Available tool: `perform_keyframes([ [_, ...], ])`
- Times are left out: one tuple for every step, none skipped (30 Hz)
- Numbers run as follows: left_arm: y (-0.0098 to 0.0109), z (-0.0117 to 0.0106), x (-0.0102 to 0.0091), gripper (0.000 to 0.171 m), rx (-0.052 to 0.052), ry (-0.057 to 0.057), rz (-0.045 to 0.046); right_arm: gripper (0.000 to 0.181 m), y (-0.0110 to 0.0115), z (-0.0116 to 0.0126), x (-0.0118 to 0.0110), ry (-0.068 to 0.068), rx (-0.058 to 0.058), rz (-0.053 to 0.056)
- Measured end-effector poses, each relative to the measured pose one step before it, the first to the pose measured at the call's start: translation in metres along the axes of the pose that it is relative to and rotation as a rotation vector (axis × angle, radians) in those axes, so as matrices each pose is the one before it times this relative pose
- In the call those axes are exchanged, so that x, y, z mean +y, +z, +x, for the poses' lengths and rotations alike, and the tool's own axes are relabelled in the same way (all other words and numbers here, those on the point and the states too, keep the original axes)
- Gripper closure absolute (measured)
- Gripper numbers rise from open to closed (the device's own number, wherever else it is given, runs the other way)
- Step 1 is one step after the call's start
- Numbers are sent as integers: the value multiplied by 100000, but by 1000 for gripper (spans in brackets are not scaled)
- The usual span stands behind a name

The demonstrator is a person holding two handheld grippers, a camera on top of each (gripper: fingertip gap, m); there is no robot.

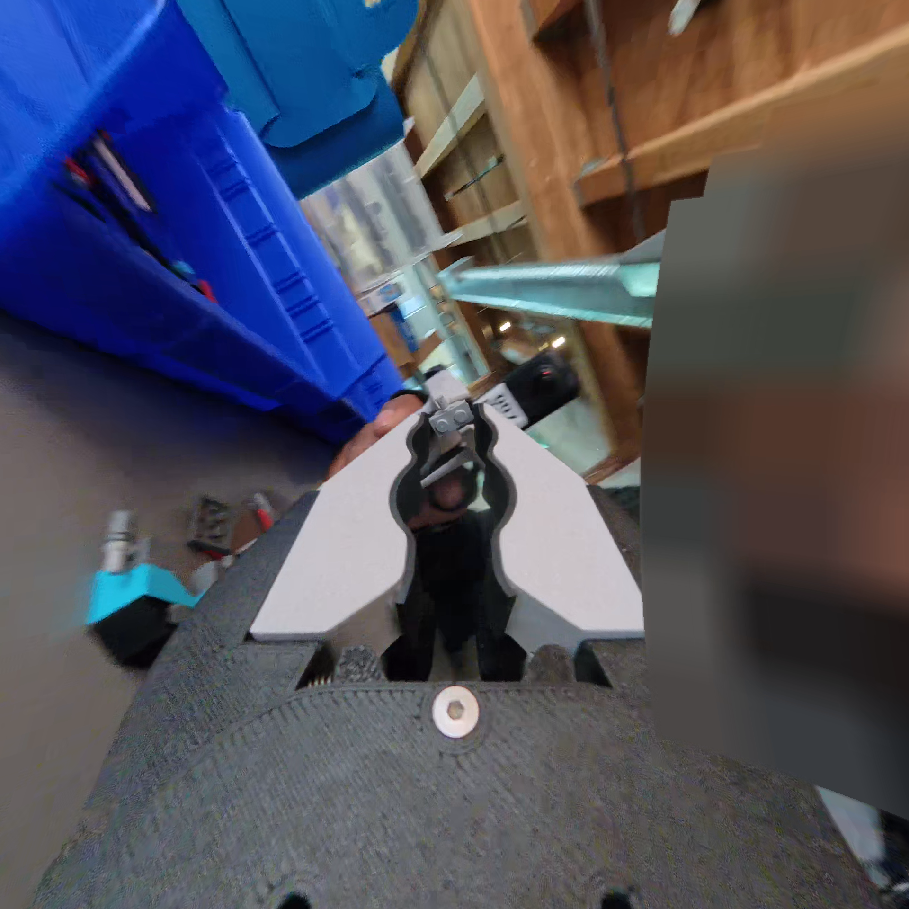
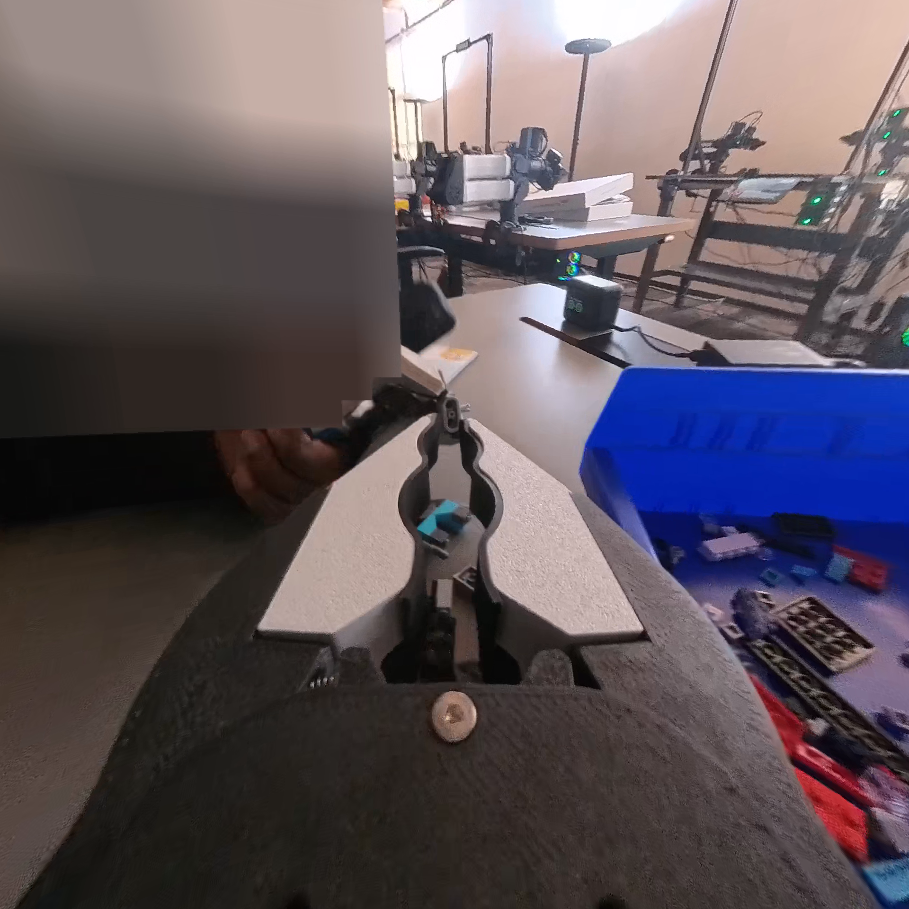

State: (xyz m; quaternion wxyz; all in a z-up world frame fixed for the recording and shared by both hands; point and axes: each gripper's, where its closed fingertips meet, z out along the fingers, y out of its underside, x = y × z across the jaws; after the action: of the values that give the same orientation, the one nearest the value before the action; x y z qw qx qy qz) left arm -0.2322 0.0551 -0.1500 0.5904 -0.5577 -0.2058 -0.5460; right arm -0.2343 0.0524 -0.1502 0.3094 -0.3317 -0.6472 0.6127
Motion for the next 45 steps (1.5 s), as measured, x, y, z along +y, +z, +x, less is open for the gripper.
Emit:
perform_keyframes([
  [-369, -296, -43, 152, -5005, 7381, -3993, 173, -58, 61, 130, -3776, 1313, -1727],
  [-357, -381, 92, 152, -5541, 7823, -4855, 173, -40, 82, 118, -3063, 1260, -1506],
  [-298, -487, 384, 152, -6175, 8152, -6381, 173, -40, 103, 111, -2344, 1299, -1335],
  [-197, -539, 743, 153, -6224, 8285, -8100, 173, -31, 127, 97, -1731, 1265, -1000],
  [-114, -600, 1011, 153, -6329, 8324, -9087, 173, -28, 87, 72, -1146, 896, -632],
  [-11, -530, 1092, 153, -5688, 8127, -8669, 173, -10, 37, 51, -540, 434, -364],
  [79, -379, 1015, 153, -4409, 6870, -7428, 173, -1, 7, 31, -58, 152, -177],
  [177, -131, 875, 153, -2479, 4995, -5892, 173, -5, 3, 42, 166, 24, -149],
  [244, 0, 762, 153, -1326, 3453, -4931, 173, 2, 27, 47, 79, 65, -107],
  [284, 10, 713, 153, -1137, 2797, -4592, 173, -2, 18, 41, -135, 86, -81],
  [253, 223, 506, 153, 134, 2339, -3389, 173, 1, 26, 64, -301, 188, -202],
  [201, 357, 328, 153, 761, 2447, -2331, 173, 8, 44, 62, -421, 271, -274],
  [174, 229, 347, 153, 22, 2415, -2393, 173, 27, 19, 62, -384, 143, -217],
  [188, -34, 422, 153, -1136, 1588, -2878, 173, 21, -12, 53, -170, -41, -214],
  [185, -227, 438, 153, -2216, 942, -2942, 173, 50, -32, 66, -2, -142, -255],
  [160, -169, 337, 153, -1736, 1013, -2349, 173, 60, -40, 83, 14, -162, -327],
  [141, 43, 213, 153, -527, 1137, -1499, 173, 62, -43, 100, -81, -160, -397],
  [112, 96, 151, 153, -184, 1265, -1113, 173, 54, -45, 122, -206, -132, -494],
  [97, 1, 136, 153, -719, 912, -1038, 173, 60, -44, 113, -349, -86, -531],
  [96, -24, 129, 153, -568, 551, -935, 173, 41, -40, 130, -351, -131, -555],
  [61, -5, 76, 152, -436, 431, -615, 173, 43, -45, 108, -130, -176, -534],
  [26, 1, 16, 151, -199, 307, -136, 173, 34, -14, 68, 71, -107, -331],
  [-5, 3, 10, 150, -38, 57, -24, 173, 6, 19, 32, 169, -7, -144],
  [-20, 13, -40, 149, 170, -50, 343, 173, -19, 58, 13, 203, 185, -24],
  [-69, 34, -106, 147, 408, -19, 808, 173, -28, 104, -11, 242, 395, 41],
  [-132, 175, -221, 145, 1419, 219, 1601, 173, -60, 136, -47, 280, 554, 214],
  [-236, 181, -409, 145, 1610, 237, 2968, 173, -84, 160, -107, 271, 732, 551],
  [-355, 52, -667, 145, 1272, -158, 4689, 173, -124, 201, -164, 330, 928, 818],
  [-466, -112, -863, 145, 619, -881, 5714, 173, -118, 204, -178, 474, 902, 842],
  [-539, -373, -917, 143, -868, -1239, 5967, 173, -106, 195, -152, 539, 755, 632],
  [-537, -528, -881, 143, -2007, -1077, 5631, 173, -90, 186, -86, 509, 653, 340],
  [-445, -523, -610, 143, -2413, -488, 3831, 172, -44, 133, 25, 556, 434, -197],
  [-266, -605, -182, 142, -3469, 681, 958, 172, -6, 95, 87, 496, 261, -493],
  [-108, -680, 301, 141, -4412, 1803, -2124, 172, 6, 53, 97, 263, 183, -401],
  [32, -670, 658, 138, -4488, 2073, -4268, 172, 20, 20, 100, 44, 87, -472],
  [150, -542, 847, 134, -3666, 1811, -5175, 172, 20, 18, 87, -113, 141, -466],
  [213, -379, 808, 130, -2544, 1227, -4725, 172, 23, -8, 59, -118, 43, -347],
  [254, -121, 534, 126, -950, 379, -2976, 172, 8, -23, 42, 10, -53, -188],
  [233, 23, 254, 123, 89, -455, -1331, 172, 22, -24, 18, 63, -80, -96],
  [189, 69, 111, 120, 291, -599, -630, 172, 11, -26, 36, 11, -78, -148],
  [95, -17, 86, 117, -420, 2, -751, 172, 17, -14, 40, -48, -54, -183],
  [25, -49, 50, 116, -737, 502, -530, 172, 26, -25, 52, 19, -125, -207],
  [22, -6, 44, 116, -299, 240, -340, 172, 42, -19, 62, 173, -173, -278],
  [58, -1, 75, 116, -115, -163, -517, 172, 51, -35, 92, 245, -211, -379],
  [74, -14, 103, 117, -208, -95, -704, 172, 56, -37, 103, 182, -187, -402],
])
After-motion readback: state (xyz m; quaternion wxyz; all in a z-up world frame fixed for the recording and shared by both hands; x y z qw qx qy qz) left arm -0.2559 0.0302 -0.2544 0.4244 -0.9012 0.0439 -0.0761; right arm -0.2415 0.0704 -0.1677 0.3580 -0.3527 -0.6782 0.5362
